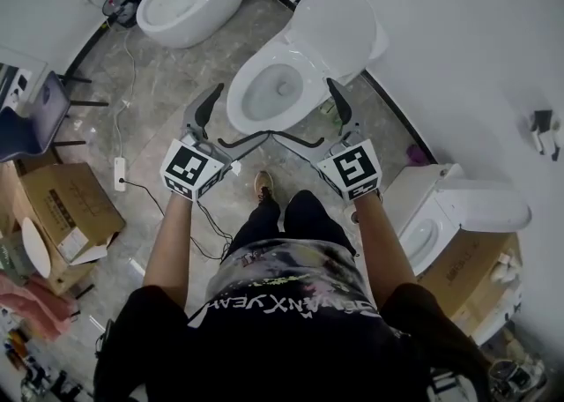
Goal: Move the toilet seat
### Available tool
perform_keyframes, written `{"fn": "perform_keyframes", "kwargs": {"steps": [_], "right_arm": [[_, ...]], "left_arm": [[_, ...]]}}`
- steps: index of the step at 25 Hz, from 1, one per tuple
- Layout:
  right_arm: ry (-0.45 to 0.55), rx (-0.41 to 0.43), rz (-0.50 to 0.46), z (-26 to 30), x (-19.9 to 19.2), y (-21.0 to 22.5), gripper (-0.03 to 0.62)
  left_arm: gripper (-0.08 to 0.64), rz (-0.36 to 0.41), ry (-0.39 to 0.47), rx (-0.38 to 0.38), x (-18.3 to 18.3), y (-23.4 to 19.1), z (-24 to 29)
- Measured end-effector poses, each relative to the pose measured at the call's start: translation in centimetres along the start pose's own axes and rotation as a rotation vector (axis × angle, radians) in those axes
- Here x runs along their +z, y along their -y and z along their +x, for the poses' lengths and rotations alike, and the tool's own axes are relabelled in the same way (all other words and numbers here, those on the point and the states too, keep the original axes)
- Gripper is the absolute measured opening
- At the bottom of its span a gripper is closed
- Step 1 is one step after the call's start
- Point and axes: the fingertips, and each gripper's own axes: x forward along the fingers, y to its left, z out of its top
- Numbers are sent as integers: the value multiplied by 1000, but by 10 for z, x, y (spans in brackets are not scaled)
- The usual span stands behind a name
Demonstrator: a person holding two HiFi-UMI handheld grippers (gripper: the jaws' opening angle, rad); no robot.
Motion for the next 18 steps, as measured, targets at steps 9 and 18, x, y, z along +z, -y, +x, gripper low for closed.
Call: {"fn": "perform_keyframes", "kwargs": {"steps": [9, 18], "right_arm": [[8, 23, 7, 11, -3, 28, 584], [0, 66, 44, 13, -22, 59, 584]], "left_arm": [[519, -16, -26, 47, 0, -14, 26], [518, -46, -77, 79, -11, -14, 60]]}}
